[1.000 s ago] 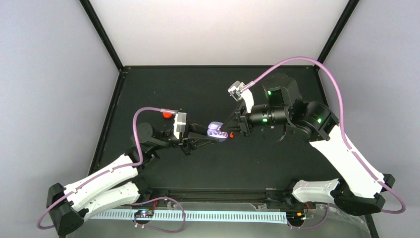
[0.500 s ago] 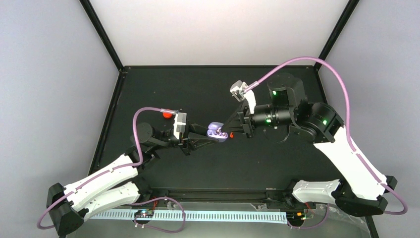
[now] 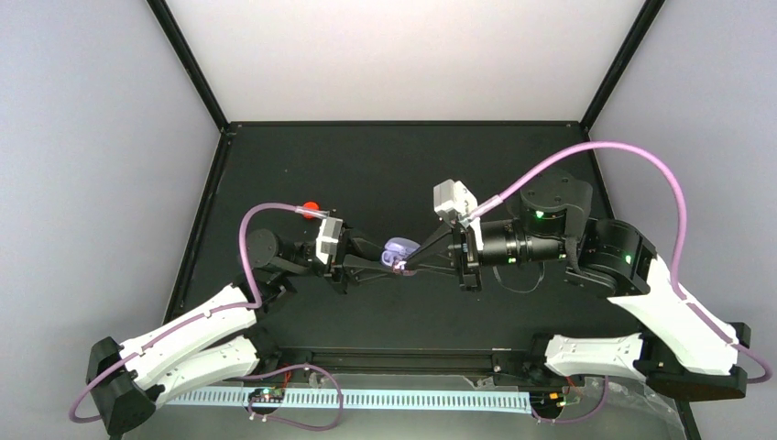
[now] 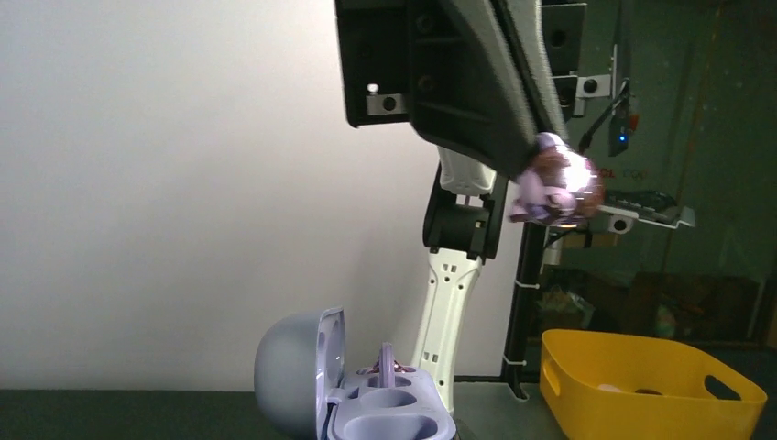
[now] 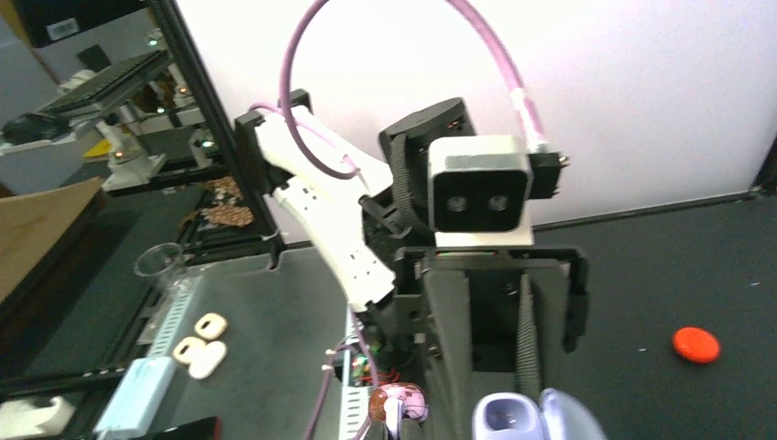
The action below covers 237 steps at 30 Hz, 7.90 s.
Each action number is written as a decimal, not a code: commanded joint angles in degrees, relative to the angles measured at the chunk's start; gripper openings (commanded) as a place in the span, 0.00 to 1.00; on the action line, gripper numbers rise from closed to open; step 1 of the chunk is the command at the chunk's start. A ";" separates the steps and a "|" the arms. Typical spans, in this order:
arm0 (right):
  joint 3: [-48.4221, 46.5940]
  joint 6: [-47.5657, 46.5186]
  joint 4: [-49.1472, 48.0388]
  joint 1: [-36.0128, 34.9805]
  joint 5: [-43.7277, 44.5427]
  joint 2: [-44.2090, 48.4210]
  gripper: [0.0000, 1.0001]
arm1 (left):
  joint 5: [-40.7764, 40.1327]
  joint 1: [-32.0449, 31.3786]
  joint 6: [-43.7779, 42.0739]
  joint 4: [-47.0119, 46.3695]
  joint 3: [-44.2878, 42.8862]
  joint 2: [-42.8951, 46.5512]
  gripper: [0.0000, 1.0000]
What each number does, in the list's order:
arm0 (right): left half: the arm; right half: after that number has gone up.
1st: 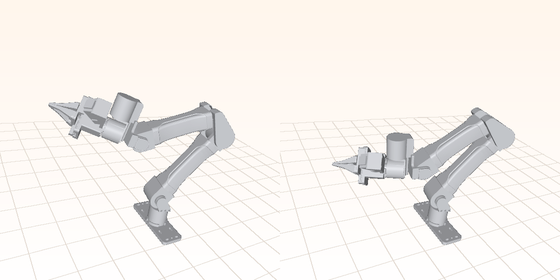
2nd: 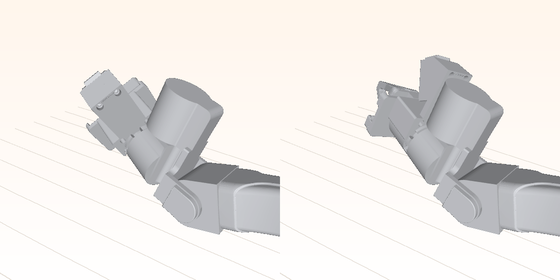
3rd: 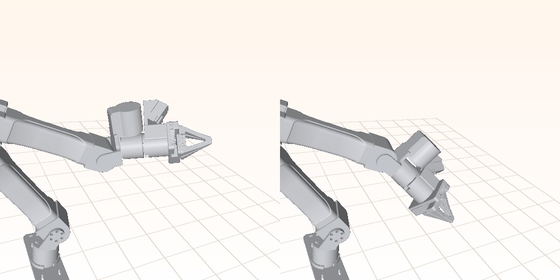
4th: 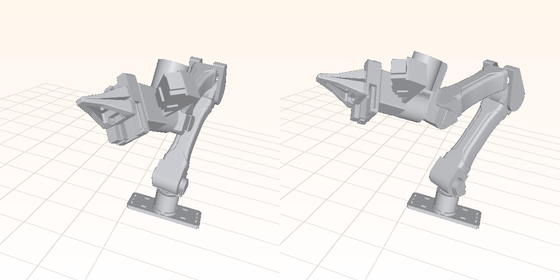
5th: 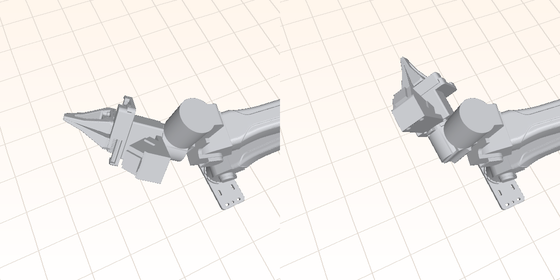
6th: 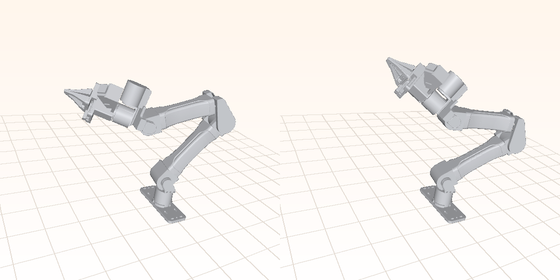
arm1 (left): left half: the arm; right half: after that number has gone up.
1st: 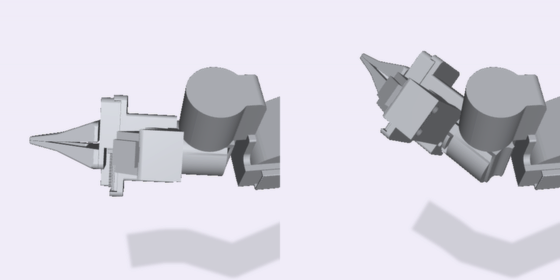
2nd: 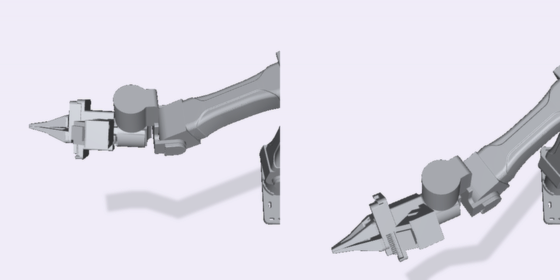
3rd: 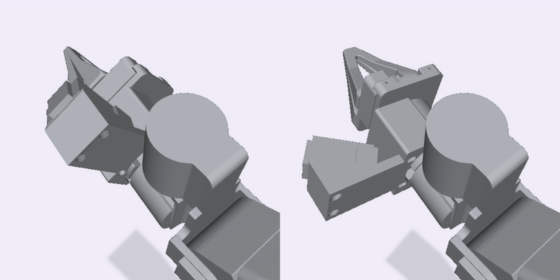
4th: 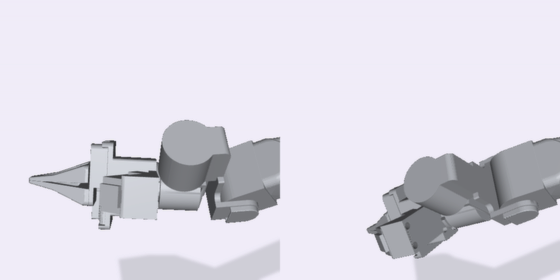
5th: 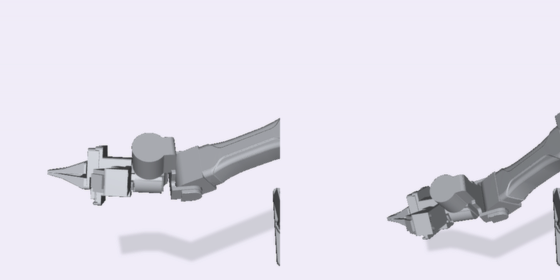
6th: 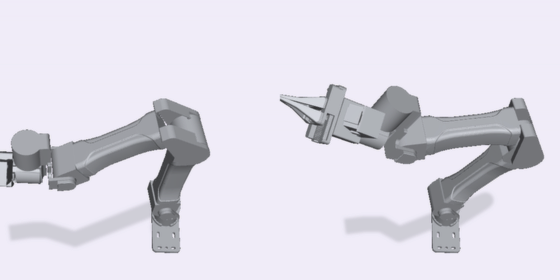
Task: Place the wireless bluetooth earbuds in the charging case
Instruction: Place the earbud in the charging case, then close the charging case, then place the charging case at the center of the board.
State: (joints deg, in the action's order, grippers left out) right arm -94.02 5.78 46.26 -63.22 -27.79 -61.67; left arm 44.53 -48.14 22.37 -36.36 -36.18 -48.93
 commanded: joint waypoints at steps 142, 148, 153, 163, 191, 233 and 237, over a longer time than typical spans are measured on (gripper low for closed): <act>-1.40 1.14 3.74 -4.76 28.95 -6.99 0.87 | -0.50 -0.30 -1.37 1.27 -1.43 4.87 0.02; -1.81 1.52 3.76 -4.81 29.01 -6.60 0.87 | -0.63 -0.31 -1.62 1.66 -1.43 5.15 0.02; -2.37 2.66 -0.60 -4.36 35.20 -2.21 0.87 | -0.51 -0.33 -1.50 1.89 -0.54 5.22 0.02; 4.73 9.33 0.23 7.56 31.87 -0.86 0.86 | 1.43 -0.29 -0.30 0.77 0.26 7.27 0.02; 6.89 3.62 -1.78 7.63 7.65 -1.03 0.83 | 1.42 -0.31 -0.30 0.44 -1.05 5.82 0.02; 45.19 16.87 -11.31 20.06 36.87 18.90 0.85 | -23.15 23.71 9.56 44.58 -42.07 -70.77 0.03; 44.65 16.09 -11.98 20.10 36.55 18.14 0.85 | -25.31 23.88 8.86 47.69 -43.75 -72.53 0.25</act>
State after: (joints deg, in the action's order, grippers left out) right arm -47.40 23.35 35.18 -43.35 7.49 -43.35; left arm 21.89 -24.34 31.55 5.91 -77.23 -119.26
